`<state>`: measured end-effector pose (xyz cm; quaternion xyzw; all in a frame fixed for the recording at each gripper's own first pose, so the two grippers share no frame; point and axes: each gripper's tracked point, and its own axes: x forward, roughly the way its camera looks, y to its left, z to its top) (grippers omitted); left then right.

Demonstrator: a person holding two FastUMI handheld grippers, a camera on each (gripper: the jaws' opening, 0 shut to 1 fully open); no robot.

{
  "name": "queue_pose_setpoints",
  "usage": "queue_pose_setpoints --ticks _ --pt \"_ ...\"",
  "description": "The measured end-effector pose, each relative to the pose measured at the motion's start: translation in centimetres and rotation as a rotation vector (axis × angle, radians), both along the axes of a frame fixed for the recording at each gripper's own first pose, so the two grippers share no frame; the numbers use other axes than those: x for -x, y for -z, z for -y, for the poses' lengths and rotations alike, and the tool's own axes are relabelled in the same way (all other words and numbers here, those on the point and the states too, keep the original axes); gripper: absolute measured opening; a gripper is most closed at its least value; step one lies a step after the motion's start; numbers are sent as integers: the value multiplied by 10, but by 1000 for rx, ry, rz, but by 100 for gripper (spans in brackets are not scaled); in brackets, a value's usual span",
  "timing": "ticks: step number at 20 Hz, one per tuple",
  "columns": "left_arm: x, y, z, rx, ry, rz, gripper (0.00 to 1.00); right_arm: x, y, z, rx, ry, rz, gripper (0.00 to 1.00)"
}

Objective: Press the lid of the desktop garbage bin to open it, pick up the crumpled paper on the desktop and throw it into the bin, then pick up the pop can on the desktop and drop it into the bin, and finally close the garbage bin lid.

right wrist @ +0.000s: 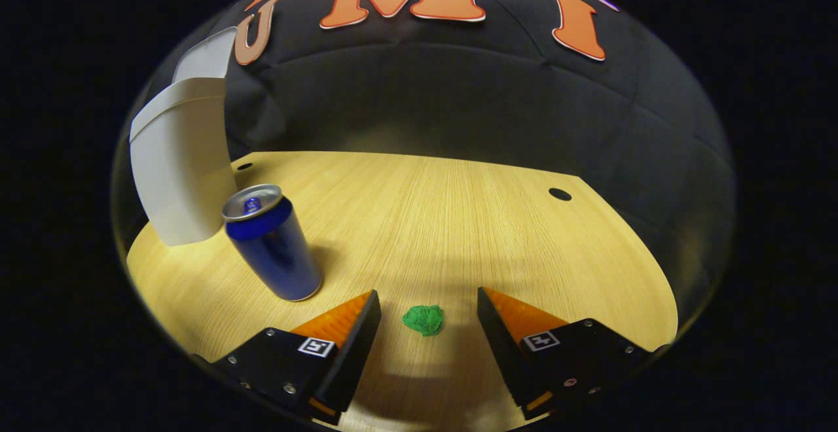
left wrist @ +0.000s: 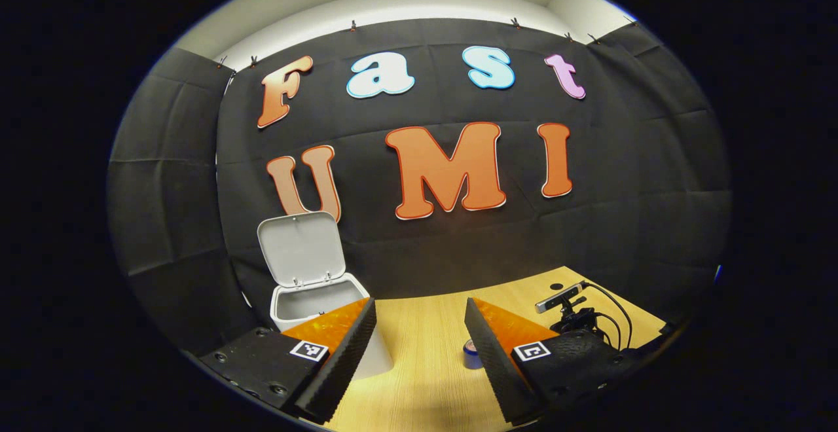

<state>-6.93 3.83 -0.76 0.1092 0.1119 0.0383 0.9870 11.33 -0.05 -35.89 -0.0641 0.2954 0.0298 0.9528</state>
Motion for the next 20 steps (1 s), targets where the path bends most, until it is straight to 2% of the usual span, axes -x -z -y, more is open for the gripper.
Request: queue_pose_setpoints --ticks 1,3,6,9,14,19,20 --pt "-1 2 1 1 3 -4 87 0 6 0 -4 1 -23 74" --pt "-3 6 2 5 6 -16 87 2 17 -1 -1 -4 -58 58" --pt "-5 14 4 13 9 -38 87 4 23 -5 -10 -15 -77 49" --pt "-7 19 7 16 20 -51 87 5 24 -5 -10 -23 -82 31" --pt "-7 23 7 18 32 -59 87 6 14 -2 -37 -23 -74 23" --pt "-8 23 6 39 40 -48 87 4 -24 -1 -46 -28 -5 19" --pt "-9 22 6 44 41 -44 87 3 -36 -3 -48 -33 16 9"
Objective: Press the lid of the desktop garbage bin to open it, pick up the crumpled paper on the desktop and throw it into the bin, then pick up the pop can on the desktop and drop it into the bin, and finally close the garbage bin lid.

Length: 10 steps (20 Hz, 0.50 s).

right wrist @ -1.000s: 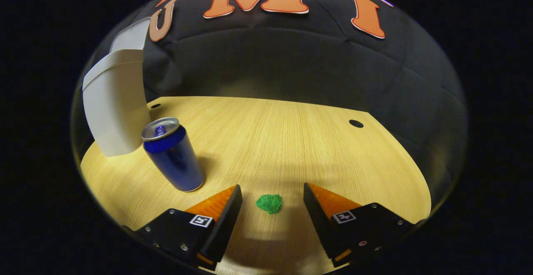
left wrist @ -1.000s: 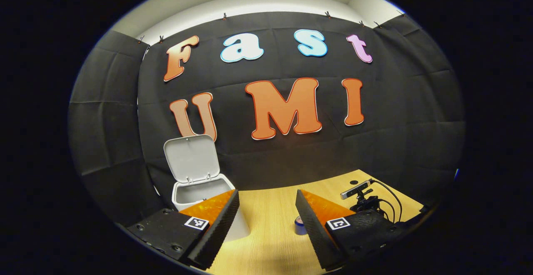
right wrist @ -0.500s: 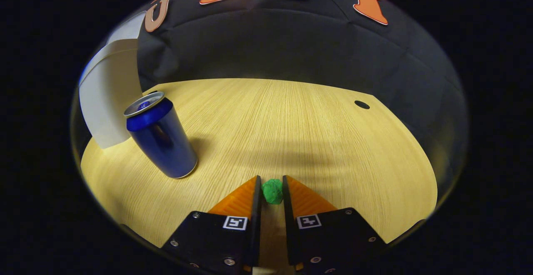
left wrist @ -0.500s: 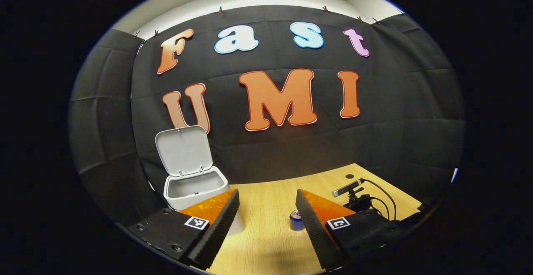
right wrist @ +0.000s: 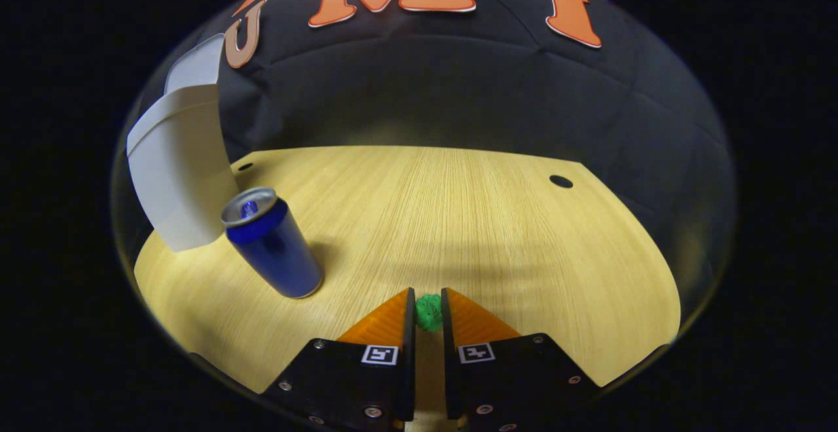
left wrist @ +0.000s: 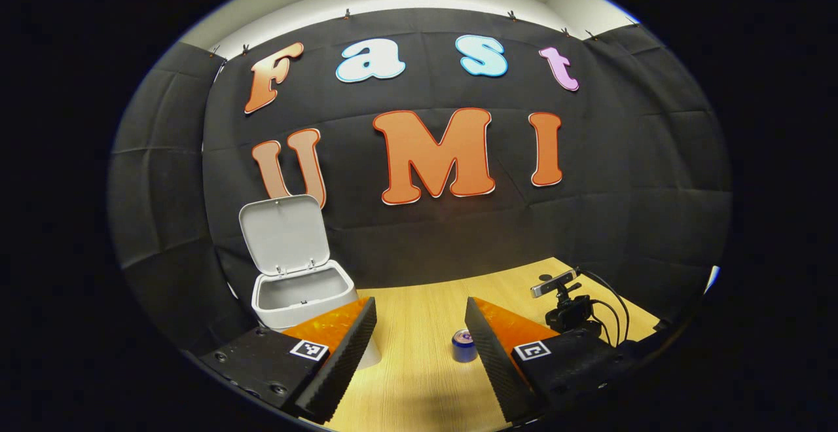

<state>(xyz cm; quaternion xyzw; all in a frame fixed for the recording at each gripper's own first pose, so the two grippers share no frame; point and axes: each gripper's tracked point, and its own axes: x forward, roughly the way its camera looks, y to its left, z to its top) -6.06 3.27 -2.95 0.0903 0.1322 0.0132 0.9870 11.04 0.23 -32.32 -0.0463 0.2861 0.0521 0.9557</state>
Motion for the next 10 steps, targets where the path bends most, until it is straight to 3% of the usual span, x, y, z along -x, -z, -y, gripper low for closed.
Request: queue_pose_setpoints --ticks 1,10 --pt "0 0 0 7 2 5 87 -1 -13 -1 -2 -5 23 19" --pt "3 -13 -30 64 -39 80 87 0 -142 -48 -41 -94 220 19"
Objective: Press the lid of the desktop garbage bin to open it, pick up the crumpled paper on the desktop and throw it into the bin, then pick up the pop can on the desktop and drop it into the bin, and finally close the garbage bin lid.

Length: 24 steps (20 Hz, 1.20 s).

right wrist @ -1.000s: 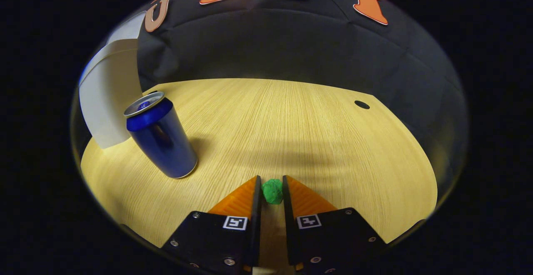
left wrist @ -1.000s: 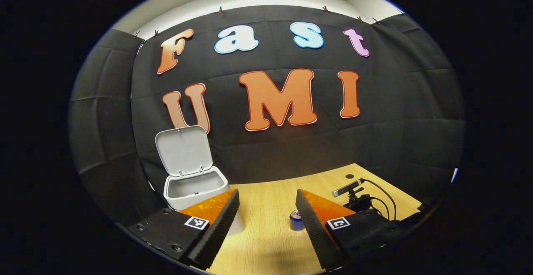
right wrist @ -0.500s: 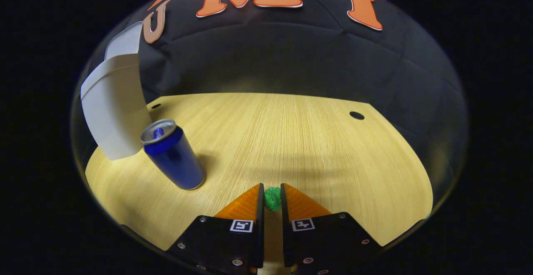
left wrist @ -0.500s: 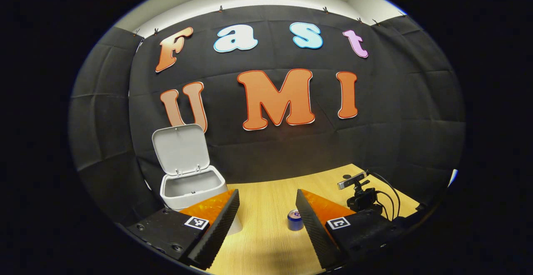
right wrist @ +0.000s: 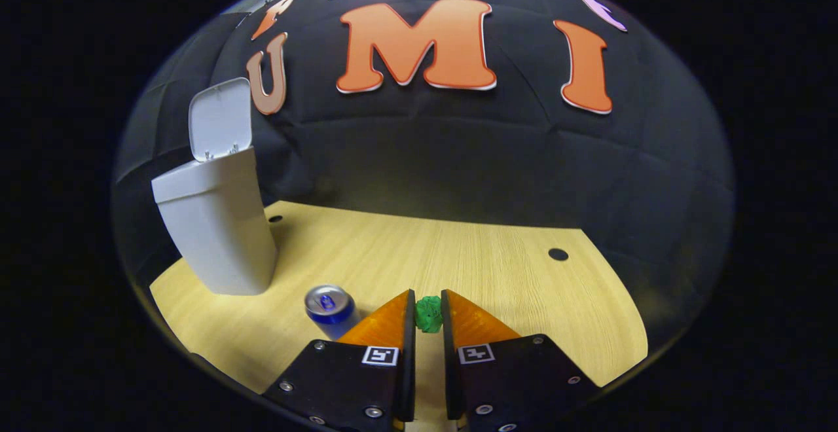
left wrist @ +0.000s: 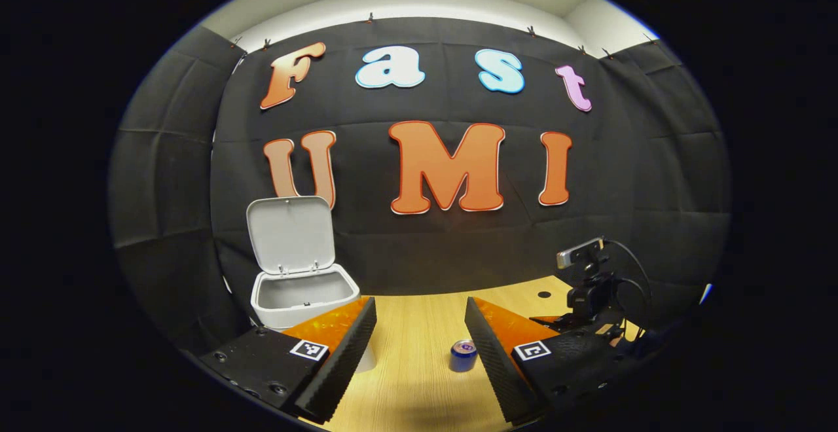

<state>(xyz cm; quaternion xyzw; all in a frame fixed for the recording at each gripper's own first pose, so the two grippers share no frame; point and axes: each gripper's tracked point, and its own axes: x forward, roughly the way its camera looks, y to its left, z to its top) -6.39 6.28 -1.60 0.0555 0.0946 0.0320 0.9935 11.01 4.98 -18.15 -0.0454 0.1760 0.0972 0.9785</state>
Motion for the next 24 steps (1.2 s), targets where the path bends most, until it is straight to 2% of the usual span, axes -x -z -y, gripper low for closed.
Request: queue_pose_setpoints --ticks 5,10,24 --pt "13 -8 -29 7 -50 36 87 3 -74 -77 -33 -139 133 18" --pt "37 -18 -72 -6 -133 65 87 10 -124 -151 -83 -259 201 18" --pt "120 -31 -199 -13 -429 115 87 6 -172 -306 -126 -480 257 18"
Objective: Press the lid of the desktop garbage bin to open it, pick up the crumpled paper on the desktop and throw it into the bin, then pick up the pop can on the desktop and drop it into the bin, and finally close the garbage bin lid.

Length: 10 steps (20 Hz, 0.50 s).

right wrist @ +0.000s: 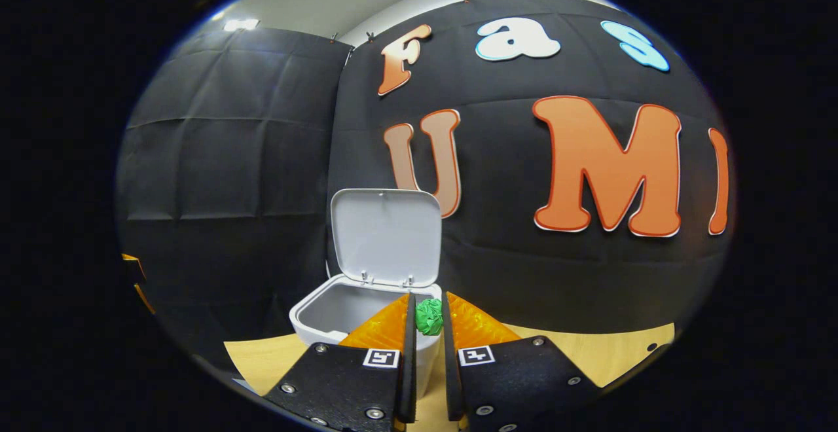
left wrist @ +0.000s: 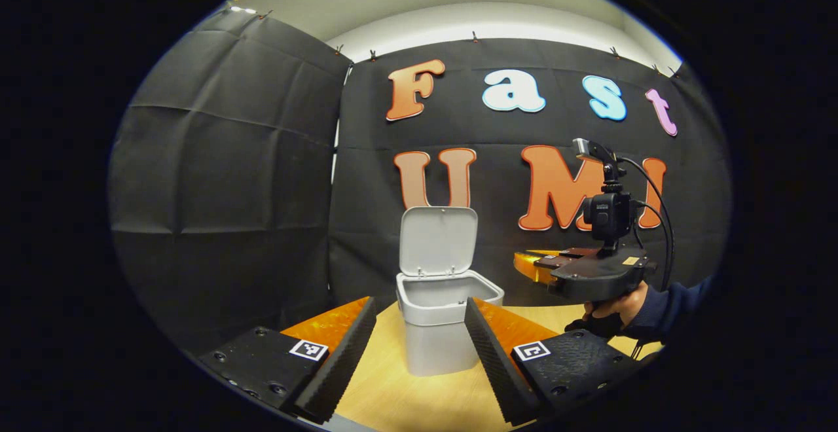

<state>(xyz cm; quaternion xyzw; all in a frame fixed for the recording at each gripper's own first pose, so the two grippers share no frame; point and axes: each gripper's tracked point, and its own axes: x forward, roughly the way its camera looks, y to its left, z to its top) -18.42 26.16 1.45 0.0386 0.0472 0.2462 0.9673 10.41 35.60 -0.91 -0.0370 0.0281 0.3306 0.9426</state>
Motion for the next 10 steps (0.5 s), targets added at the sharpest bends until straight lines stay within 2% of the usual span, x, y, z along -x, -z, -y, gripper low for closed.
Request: queue_pose_setpoints --ticks 8,10 --pt "26 -1 -32 -5 -88 6 89 -14 -2 -61 -10 -42 -3 18" --pt "29 1 -37 -4 -99 3 89 -20 1 -68 -19 -30 -10 22"
